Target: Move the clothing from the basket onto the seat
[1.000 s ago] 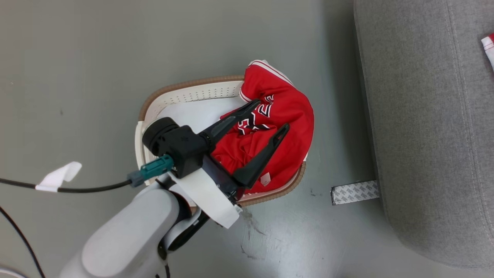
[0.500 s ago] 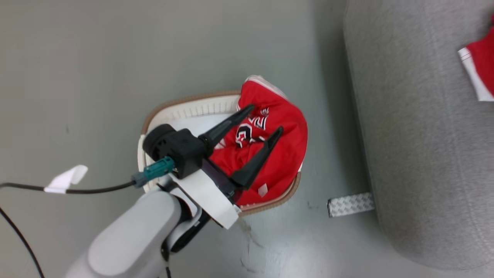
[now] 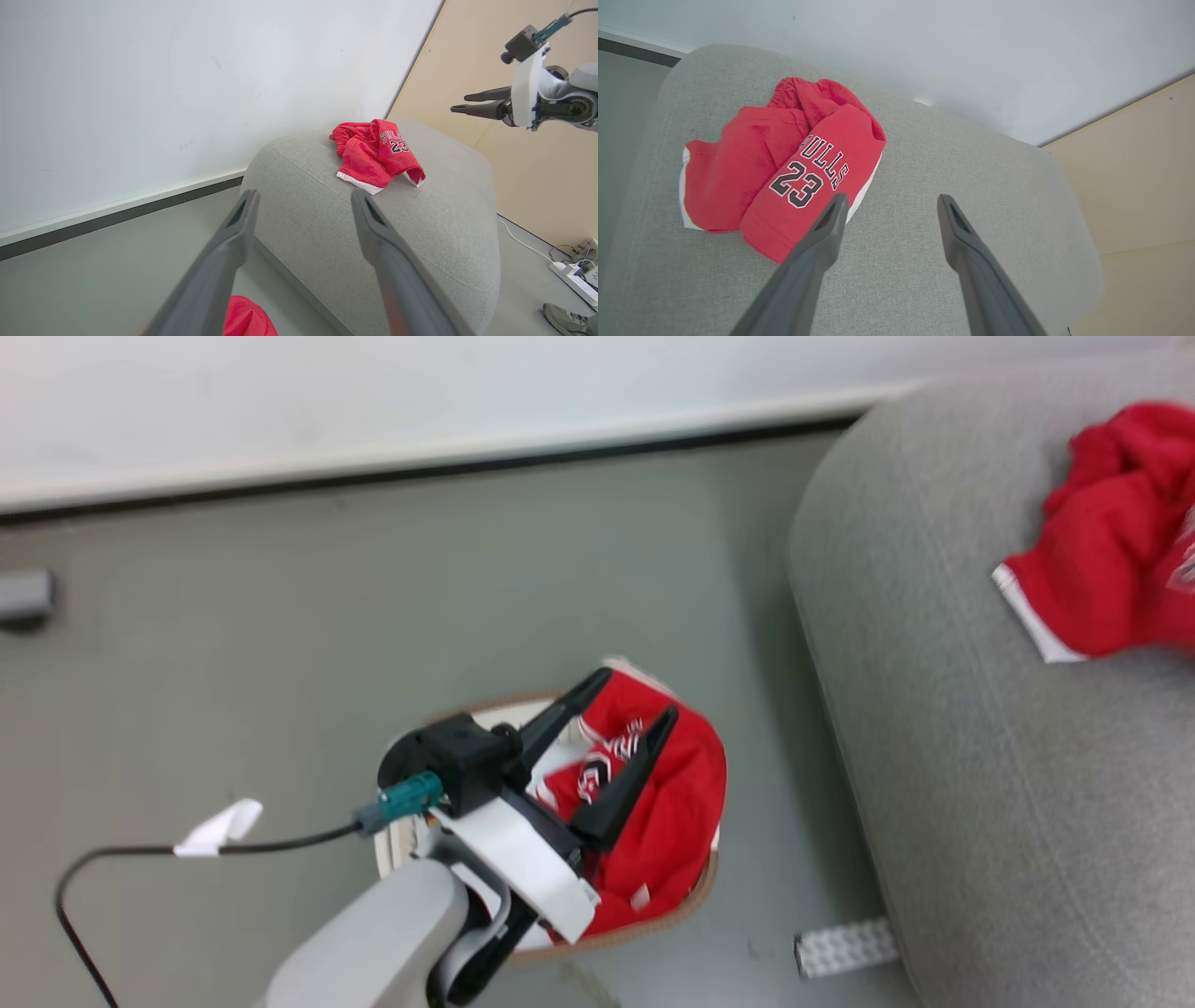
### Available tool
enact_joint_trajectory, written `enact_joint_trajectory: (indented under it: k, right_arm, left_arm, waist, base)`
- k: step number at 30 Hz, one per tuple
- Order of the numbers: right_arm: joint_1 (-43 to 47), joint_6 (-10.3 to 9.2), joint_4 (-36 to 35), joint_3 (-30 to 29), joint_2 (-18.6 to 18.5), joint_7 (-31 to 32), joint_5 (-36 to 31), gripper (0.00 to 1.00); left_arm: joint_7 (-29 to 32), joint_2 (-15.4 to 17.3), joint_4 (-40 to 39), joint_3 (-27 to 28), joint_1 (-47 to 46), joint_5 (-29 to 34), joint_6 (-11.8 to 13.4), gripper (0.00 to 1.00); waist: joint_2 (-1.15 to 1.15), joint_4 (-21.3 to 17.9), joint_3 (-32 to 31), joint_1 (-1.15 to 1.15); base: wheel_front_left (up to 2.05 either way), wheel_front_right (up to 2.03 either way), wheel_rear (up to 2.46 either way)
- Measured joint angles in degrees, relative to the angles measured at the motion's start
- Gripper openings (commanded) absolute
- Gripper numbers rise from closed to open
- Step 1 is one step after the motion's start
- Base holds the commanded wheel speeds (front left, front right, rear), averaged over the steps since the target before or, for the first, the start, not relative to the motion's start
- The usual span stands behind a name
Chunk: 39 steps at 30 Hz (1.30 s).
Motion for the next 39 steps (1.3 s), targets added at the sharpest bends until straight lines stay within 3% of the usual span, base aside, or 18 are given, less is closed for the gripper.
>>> enact_joint_trajectory:
  k: [5, 11, 19, 23, 29, 34, 39]
  right_arm:
    - [4.94, 0.00, -9.65, 3.18, -6.56, 0.33, 8.91, 1.00]
    - [9.66, 0.00, -17.61, 3.49, -9.77, -5.10, 14.91, 1.00]
    - [16.01, 0.00, -24.36, 1.89, -7.08, -14.18, 14.66, 1.00]
    - [20.76, 0.00, -27.35, -1.58, -1.31, -18.76, 11.21, 1.00]
    - [32.66, 0.00, -33.51, -7.78, 11.70, -24.42, 5.38, 1.00]
    - [42.71, 0.00, -36.26, -12.27, 20.80, -31.41, -0.43, 1.00]
    - [47.74, 0.00, -36.10, -15.46, 28.08, -34.33, -3.13, 1.00]
  left_arm:
    - [-1.01, -1.36, 2.38, 0.52, 2.40, -0.91, 0.48, 1.00]
    - [-1.69, -2.09, 4.25, 2.69, 4.92, -1.42, 1.96, 1.00]
    - [-2.03, 0.14, 4.99, 8.54, 8.97, -1.30, 4.54, 1.00]
    - [-2.09, 1.04, 3.10, 14.19, 12.05, -0.94, 5.77, 1.00]
    - [-2.10, 1.24, 1.65, 21.02, 16.88, 2.57, 6.38, 1.00]
    - [-2.10, -0.97, 0.51, 27.66, 21.63, 6.37, 5.89, 1.00]
    - [-2.10, -3.37, -1.21, 33.08, 25.87, 12.45, 4.45, 1.00]
  waist:
    - [0.00, 1.15, -5.67, 0.00]
    - [0.00, 3.52, -12.07, -0.01]
    - [0.00, 7.87, -17.90, -0.01]
    - [0.00, 9.30, -19.05, 0.00]
    - [0.00, 10.25, -19.25, 0.00]
    - [0.00, 10.56, -19.23, 0.00]
    - [0.00, 10.60, -19.16, 0.00]
  base:
    - [0.00, 0.00, 0.00]
    - [0.00, 0.00, 0.00]
    - [0.00, 0.00, 0.00]
    - [0.00, 0.00, 0.00]
    - [0.00, 0.00, 0.00]
    - [0.00, 0.00, 0.00]
    - [0.00, 0.00, 0.00]
